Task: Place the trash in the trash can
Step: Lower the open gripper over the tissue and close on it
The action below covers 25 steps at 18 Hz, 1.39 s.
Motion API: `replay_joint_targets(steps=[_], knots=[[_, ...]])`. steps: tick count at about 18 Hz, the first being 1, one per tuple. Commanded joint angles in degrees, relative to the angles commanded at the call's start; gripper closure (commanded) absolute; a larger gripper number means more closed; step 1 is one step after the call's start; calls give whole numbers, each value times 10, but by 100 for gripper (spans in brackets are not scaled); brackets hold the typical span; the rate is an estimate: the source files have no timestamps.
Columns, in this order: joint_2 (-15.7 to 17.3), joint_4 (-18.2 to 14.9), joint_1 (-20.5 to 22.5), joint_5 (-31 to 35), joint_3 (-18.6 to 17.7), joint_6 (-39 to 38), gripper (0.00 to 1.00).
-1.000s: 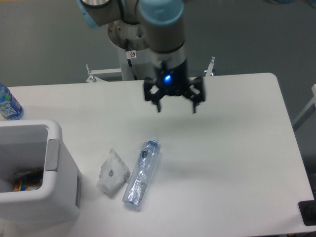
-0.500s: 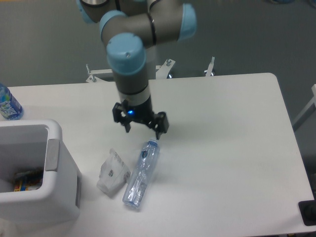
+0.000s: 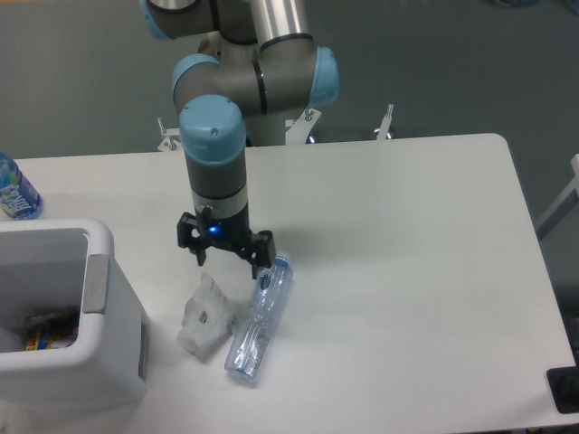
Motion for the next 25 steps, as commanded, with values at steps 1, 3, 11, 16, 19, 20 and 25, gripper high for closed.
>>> replay_joint_targets(steps=[1, 3, 11, 16, 19, 20, 25], knots=[[-3, 0, 0, -1, -1, -5, 0], [-15, 2, -4, -1, 0, -14, 0], [-54, 4, -14, -1, 16, -26, 0], [-72, 25, -29, 0, 19, -53, 0], [-76, 25, -29, 2, 22, -54, 0], [-76, 25, -29, 2, 25, -56, 0], [-85, 25, -29, 4, 38, -70, 0]])
